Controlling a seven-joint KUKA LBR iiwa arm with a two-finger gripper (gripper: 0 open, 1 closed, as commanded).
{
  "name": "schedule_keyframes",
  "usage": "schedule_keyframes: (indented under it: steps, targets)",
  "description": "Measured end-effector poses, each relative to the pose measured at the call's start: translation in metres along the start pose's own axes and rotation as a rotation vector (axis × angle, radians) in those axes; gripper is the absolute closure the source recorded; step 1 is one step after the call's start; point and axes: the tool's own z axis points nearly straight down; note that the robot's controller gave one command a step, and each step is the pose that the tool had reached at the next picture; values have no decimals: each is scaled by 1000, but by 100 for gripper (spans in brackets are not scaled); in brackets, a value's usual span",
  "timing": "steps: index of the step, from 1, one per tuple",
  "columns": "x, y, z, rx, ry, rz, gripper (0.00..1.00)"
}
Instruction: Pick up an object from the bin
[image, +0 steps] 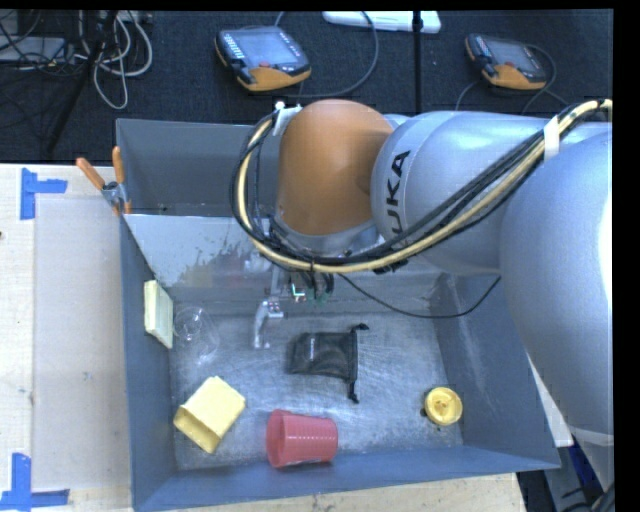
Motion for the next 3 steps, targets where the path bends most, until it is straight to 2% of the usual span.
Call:
schedule_keyframes:
  steps: [1,2,3]
  targets:
    - [-2,-1,-5,-1,-8,2,0]
    - [8,-37,33,-3,-10,70,0]
    - [6,-101,29,-1,-7,13,0]
